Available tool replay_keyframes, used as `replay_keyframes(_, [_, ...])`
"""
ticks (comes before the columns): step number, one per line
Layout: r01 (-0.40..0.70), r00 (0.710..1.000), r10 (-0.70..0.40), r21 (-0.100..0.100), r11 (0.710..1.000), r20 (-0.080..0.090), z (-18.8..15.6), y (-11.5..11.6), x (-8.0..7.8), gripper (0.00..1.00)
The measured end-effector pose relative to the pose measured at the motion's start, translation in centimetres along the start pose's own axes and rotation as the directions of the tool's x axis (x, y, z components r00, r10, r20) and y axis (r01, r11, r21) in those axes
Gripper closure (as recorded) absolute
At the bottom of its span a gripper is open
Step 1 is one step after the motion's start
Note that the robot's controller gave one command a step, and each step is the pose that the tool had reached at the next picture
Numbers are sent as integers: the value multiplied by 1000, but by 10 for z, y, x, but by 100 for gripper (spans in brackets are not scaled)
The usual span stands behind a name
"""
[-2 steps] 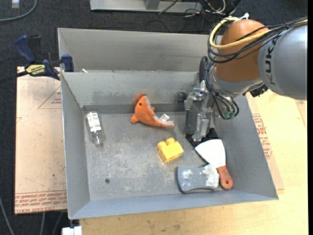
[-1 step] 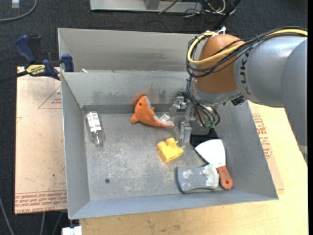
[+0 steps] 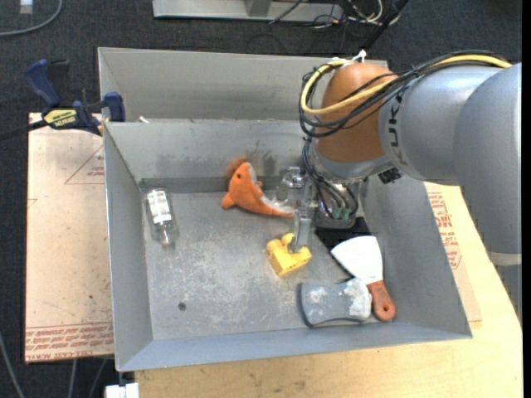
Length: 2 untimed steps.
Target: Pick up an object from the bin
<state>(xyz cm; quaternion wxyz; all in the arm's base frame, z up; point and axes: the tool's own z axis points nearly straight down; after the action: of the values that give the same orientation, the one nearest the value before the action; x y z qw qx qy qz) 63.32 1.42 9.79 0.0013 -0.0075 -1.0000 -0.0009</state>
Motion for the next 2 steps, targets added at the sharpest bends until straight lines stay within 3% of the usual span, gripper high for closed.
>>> replay_keyframes(1, [-134, 991, 134, -2, 991, 10, -16, 0, -9, 0])
replay_keyframes(2, [-195, 981, 195, -2, 981, 6, 16, 12, -6, 0])
